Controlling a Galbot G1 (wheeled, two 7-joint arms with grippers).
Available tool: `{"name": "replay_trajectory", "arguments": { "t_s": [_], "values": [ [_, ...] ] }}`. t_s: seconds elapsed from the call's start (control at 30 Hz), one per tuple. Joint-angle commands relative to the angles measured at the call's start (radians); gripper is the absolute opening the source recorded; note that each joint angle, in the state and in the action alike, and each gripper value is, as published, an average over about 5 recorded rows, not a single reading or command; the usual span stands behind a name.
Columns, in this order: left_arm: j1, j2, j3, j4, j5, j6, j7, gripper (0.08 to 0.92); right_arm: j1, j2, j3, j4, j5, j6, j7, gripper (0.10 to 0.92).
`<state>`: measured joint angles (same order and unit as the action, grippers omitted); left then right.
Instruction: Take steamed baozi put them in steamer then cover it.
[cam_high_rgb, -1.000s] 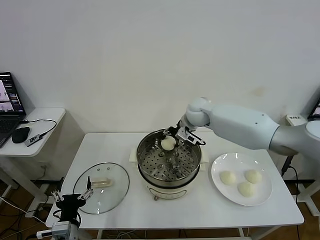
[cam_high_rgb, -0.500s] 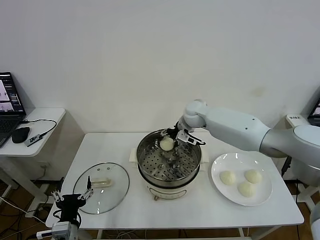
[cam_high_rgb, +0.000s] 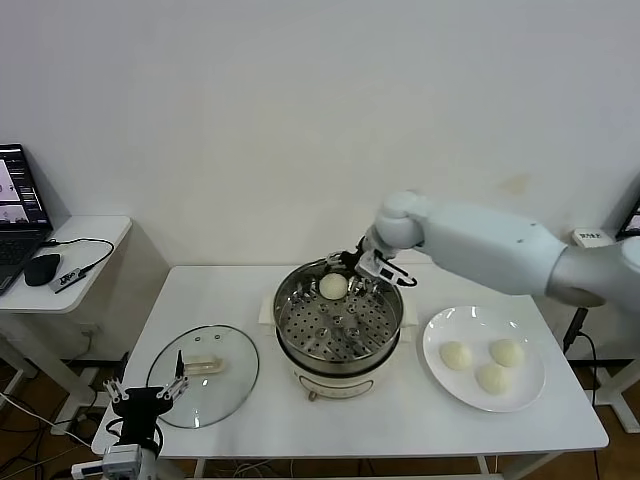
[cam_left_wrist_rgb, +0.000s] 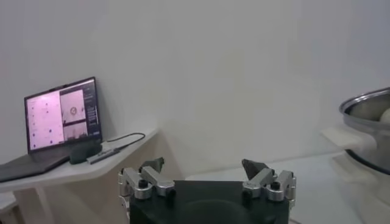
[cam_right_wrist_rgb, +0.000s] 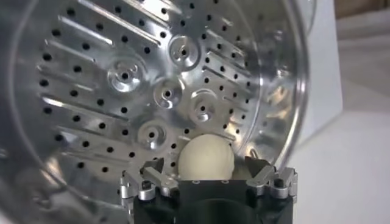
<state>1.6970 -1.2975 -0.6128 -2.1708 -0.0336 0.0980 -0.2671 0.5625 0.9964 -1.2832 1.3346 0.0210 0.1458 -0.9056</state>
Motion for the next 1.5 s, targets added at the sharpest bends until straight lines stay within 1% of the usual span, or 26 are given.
{"name": "replay_trajectory", "arguments": {
  "t_s": [0.03,0.17,0.37,0.53,0.7,0.83,1.03,1.2,1.5],
  "values": [
    [0.004,0.018,0.0,-0.028,0.0,0.004,0.02,0.823,0.16,-0.228,-0.03,0.227,0.235,-0.347,-0.094,0.823],
    [0.0,0.035,0.001,-0.035,-0.002,0.005,0.03,0.823,0.184,-0.372,-0.038,0.288,0.244,-0.413,-0.106,0.823],
    [-0.008,0.073,0.001,-0.027,-0.009,0.008,0.04,0.823,0.105,-0.569,-0.005,0.358,0.202,-0.438,-0.115,0.823],
    [-0.016,0.097,-0.005,-0.006,-0.018,0.007,0.048,0.823,-0.002,-0.665,0.048,0.382,0.15,-0.43,-0.115,0.823],
    [-0.025,0.107,-0.001,0.008,-0.022,0.007,0.049,0.823,-0.187,-0.711,0.167,0.368,0.069,-0.422,-0.106,0.823],
    [-0.028,0.105,0.003,0.018,-0.02,0.006,0.05,0.823,-0.375,-0.701,0.316,0.323,-0.011,-0.415,-0.093,0.823],
    [-0.027,0.105,-0.002,0.025,-0.014,0.007,0.051,0.823,-0.642,-0.626,0.499,0.236,-0.088,-0.408,-0.076,0.823],
    [-0.023,0.104,-0.014,0.028,-0.013,0.007,0.052,0.823,-0.704,-0.553,0.541,0.145,-0.126,-0.4,-0.067,0.823],
    [-0.022,0.099,-0.025,0.036,-0.011,0.007,0.053,0.823,-0.711,-0.43,0.537,0.02,-0.143,-0.382,-0.064,0.823]
  ]
}}
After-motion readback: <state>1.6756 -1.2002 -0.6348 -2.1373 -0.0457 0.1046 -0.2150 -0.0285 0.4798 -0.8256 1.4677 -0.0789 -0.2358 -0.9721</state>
